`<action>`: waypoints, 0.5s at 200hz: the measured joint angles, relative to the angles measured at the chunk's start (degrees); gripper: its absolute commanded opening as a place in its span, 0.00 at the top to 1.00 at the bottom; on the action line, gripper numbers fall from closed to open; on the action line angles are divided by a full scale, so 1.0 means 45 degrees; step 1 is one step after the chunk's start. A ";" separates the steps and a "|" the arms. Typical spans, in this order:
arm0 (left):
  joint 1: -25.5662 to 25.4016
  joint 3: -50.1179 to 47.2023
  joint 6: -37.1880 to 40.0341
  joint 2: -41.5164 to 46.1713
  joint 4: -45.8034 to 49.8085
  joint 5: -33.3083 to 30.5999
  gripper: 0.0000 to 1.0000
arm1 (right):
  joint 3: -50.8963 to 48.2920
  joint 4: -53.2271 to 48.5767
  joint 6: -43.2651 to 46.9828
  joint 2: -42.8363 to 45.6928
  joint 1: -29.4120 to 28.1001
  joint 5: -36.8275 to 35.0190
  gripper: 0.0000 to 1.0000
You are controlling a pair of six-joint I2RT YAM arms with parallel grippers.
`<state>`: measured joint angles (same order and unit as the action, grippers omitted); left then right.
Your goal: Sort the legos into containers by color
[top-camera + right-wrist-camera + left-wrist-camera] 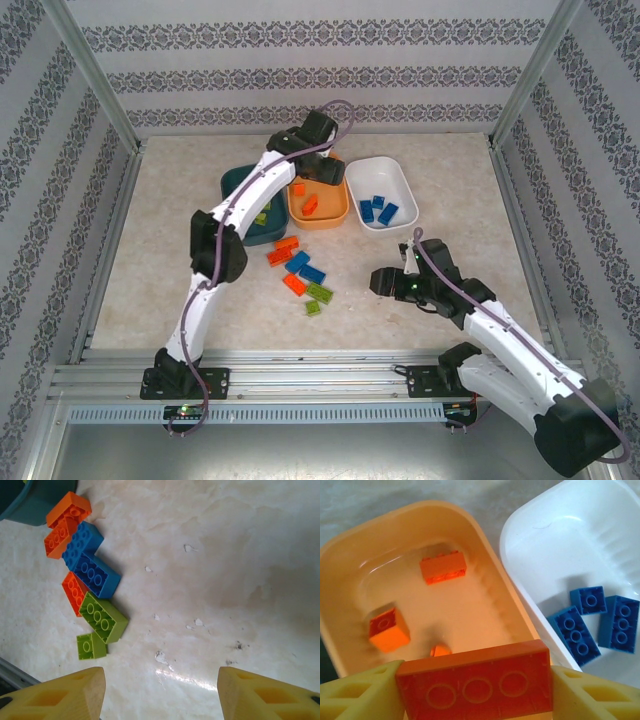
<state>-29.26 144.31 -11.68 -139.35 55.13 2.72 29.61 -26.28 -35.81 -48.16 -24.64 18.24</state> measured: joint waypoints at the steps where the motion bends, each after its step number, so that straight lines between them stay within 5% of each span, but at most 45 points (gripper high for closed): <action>1: 0.0000 0.0058 0.0005 -0.0044 0.0019 0.0000 0.31 | 0.0000 -0.0019 0.0000 0.0010 0.0000 -0.0005 0.38; 100: 0.0738 0.0748 0.0185 -0.1700 0.0525 0.0005 0.30 | -0.0024 -0.0729 0.0369 -0.0039 0.0000 -0.0233 0.32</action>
<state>-25.93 147.68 -10.85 -147.00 57.49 2.74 29.50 -29.56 -34.15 -48.34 -24.64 17.19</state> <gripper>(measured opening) 0.698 0.672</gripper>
